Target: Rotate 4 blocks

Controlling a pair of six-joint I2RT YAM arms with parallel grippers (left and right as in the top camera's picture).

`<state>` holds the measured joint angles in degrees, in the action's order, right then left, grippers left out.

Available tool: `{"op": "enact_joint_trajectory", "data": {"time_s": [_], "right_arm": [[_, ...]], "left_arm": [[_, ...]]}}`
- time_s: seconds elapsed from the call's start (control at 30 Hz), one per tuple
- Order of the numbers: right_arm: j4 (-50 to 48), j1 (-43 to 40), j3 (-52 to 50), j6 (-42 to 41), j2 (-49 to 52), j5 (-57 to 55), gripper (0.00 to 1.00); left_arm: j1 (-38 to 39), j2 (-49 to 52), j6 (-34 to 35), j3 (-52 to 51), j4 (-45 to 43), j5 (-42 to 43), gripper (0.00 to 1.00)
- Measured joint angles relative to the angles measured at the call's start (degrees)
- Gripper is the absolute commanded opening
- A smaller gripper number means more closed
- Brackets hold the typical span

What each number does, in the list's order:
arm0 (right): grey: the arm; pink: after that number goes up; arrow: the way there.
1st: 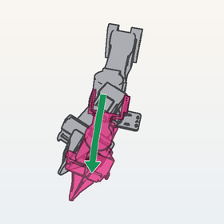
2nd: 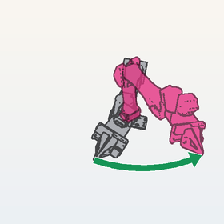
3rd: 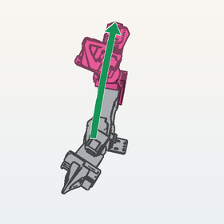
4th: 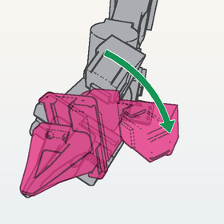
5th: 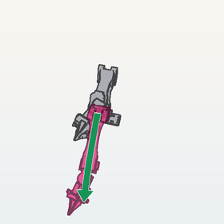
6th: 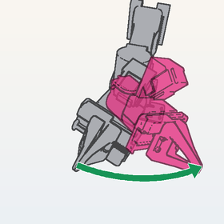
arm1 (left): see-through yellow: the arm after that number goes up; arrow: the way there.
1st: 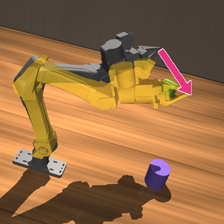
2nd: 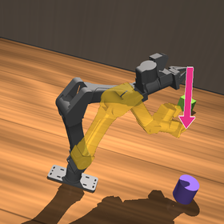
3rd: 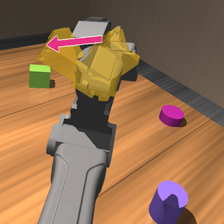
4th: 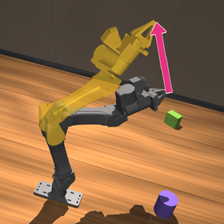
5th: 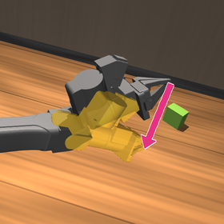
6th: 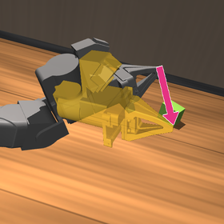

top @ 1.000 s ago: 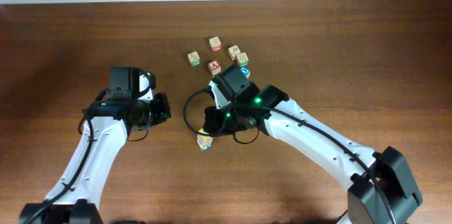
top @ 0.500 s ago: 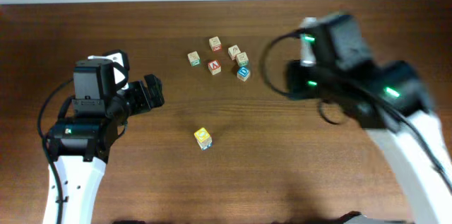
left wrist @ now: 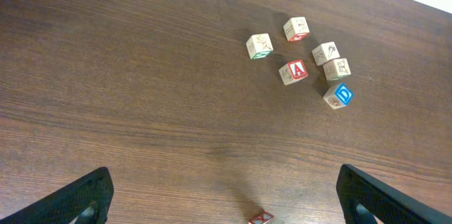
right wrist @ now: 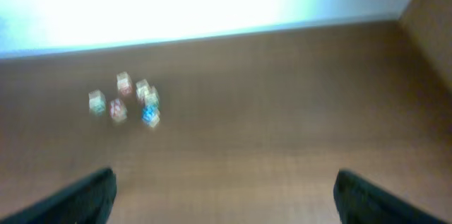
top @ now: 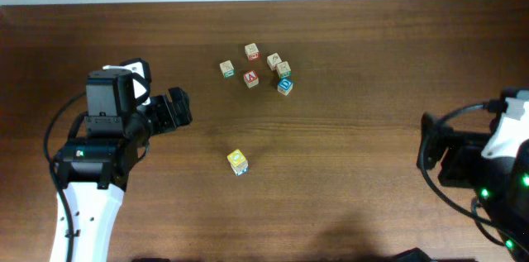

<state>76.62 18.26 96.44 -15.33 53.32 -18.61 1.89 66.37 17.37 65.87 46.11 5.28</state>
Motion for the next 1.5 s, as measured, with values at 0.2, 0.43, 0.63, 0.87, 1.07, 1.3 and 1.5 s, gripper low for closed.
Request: {"op": "enact_joint_trajectory", "data": {"time_s": [0.2,0.43,0.63,0.87,1.07,1.3,1.5], "right_arm": [[-46.38,-11.65,-54.90,12.68,-30.36,13.66,0.98],[-65.33,-13.68,-92.37,12.39,-52.48,21.31,0.98],[-72.19,-13.73,-94.84,12.33,-52.54,22.67,0.98],[-72.37,-13.73,-95.41,12.33,-52.52,22.80,0.98],[-72.37,-13.73,-95.41,12.31,-52.52,22.82,0.98],[-72.63,-13.79,-95.60,12.33,-52.59,22.82,0.98],[-72.59,-13.79,-95.60,12.33,-52.61,22.82,0.98]], "left_arm": [[-0.04,0.00,0.00,0.13,0.00,-0.02,0.99],[-0.04,0.00,0.00,0.13,-0.02,-0.02,0.99],[-0.07,0.00,0.00,0.13,0.00,-0.02,0.99],[-0.07,0.00,0.00,0.15,0.00,-0.02,0.99],[-0.04,0.00,-0.02,0.13,0.37,-2.08,0.99],[-1.86,-34.75,-20.65,-41.44,-45.07,-1.20,0.99],[-4.28,-59.74,-25.97,-62.58,-46.99,-0.92,0.99]]}}
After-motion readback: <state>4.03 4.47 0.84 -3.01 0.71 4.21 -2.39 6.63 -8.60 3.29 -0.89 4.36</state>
